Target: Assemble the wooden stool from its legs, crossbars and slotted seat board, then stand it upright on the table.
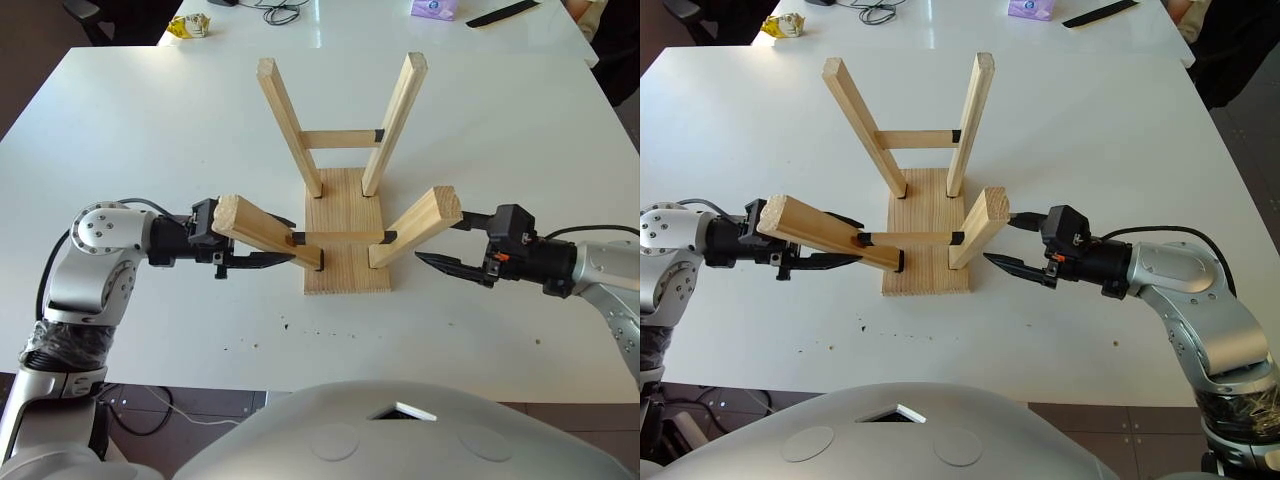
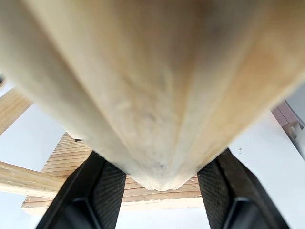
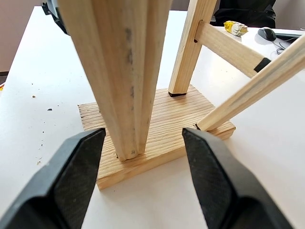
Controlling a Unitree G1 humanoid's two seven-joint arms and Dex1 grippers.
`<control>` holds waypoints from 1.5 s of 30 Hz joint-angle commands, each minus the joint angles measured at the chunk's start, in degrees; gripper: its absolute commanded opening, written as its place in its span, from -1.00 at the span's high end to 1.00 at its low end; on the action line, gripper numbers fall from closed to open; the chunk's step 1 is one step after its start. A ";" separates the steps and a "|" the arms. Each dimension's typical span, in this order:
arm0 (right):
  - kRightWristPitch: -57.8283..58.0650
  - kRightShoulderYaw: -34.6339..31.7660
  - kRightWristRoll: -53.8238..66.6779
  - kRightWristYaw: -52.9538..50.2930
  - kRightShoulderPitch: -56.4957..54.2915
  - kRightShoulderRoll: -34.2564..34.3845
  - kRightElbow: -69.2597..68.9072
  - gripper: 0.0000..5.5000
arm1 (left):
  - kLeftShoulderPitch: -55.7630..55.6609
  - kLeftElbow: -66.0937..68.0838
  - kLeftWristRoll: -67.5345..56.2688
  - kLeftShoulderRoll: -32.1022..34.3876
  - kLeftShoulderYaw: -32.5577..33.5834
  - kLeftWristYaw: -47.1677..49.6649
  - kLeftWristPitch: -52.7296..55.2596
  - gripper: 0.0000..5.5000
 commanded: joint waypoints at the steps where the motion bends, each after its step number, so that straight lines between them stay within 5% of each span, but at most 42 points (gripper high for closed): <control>1: -0.16 1.40 -1.09 -0.28 -1.02 0.06 -0.16 -0.08 | -2.28 1.84 2.96 1.13 -2.94 -0.89 3.76 0.25; 24: 3.27 4.90 -1.38 -2.01 -4.46 -0.18 -2.20 -0.08 | -8.13 3.74 14.81 0.87 -13.83 6.27 1.34 0.25; 39: 3.16 -3.70 -12.40 -2.81 11.08 -10.07 -4.12 -0.08 | -7.30 -3.75 15.57 -0.92 -16.50 21.32 11.03 0.25; 45: 10.41 -8.06 8.57 -4.91 9.95 -4.82 -18.75 -0.08 | -7.76 -4.46 15.30 -0.89 -16.95 24.26 13.22 0.25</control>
